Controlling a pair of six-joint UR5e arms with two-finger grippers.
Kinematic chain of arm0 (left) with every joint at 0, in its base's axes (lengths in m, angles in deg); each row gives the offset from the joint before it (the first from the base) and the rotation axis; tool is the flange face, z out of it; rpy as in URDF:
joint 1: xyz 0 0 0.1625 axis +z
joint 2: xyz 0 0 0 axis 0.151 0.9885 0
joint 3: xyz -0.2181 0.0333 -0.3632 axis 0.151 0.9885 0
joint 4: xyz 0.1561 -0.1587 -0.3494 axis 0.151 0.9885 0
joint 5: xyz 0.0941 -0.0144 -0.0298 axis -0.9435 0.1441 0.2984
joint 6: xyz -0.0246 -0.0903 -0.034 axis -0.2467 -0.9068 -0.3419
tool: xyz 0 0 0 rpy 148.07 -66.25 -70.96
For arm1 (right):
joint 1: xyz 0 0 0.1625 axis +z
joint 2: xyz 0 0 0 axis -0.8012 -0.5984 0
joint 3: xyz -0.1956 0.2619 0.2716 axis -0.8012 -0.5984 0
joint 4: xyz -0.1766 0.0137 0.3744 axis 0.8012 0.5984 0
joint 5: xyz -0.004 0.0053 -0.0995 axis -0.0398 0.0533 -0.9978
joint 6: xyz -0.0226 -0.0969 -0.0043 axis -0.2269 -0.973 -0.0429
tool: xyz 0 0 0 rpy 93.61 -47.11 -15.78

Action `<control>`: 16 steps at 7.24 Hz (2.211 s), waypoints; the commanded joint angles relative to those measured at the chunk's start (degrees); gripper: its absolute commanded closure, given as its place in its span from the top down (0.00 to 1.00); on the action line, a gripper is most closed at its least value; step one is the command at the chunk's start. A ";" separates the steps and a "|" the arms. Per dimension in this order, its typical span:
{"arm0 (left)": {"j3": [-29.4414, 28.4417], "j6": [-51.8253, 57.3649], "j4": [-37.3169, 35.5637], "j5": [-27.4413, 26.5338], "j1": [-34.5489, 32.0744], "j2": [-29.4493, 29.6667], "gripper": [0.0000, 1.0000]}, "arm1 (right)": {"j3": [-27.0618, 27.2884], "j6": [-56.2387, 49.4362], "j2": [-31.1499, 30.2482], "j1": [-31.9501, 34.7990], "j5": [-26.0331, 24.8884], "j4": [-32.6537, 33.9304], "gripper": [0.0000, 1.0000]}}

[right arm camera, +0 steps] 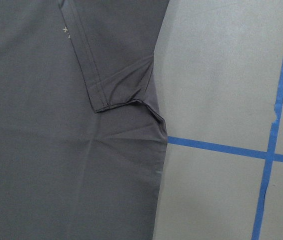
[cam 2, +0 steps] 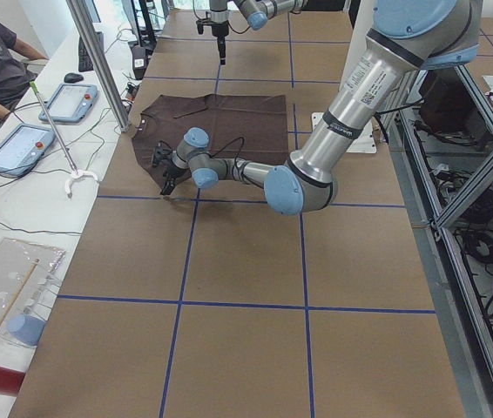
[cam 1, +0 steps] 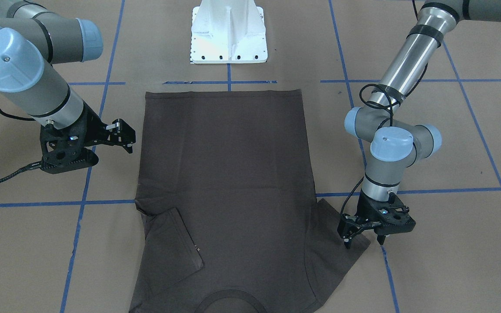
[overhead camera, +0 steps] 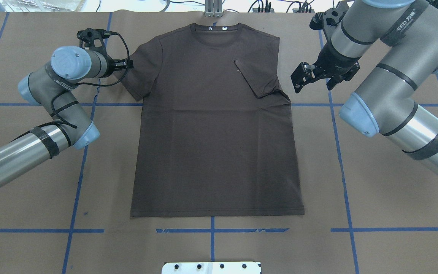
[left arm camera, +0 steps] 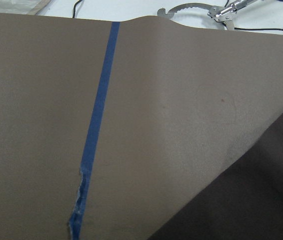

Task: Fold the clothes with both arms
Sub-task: 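Raise the right gripper away while the left gripper moves toward the other sleeve, then grasp the sleeve nearest the left gripper and fold it inward onto the body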

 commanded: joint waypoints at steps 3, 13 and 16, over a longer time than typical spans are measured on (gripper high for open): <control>-0.10 0.09 -0.09 0.29 -0.08 0.37 0.12 | -0.08 0.44 0.62 0.12 0.11 0.24 1.00; -6.33 -12.56 -12.22 3.11 3.43 20.85 0.00 | 0.10 -3.69 0.53 0.82 0.72 0.15 1.00; -8.97 -17.75 -5.82 1.01 7.03 20.94 0.00 | 0.01 -3.60 0.44 0.91 0.37 0.06 1.00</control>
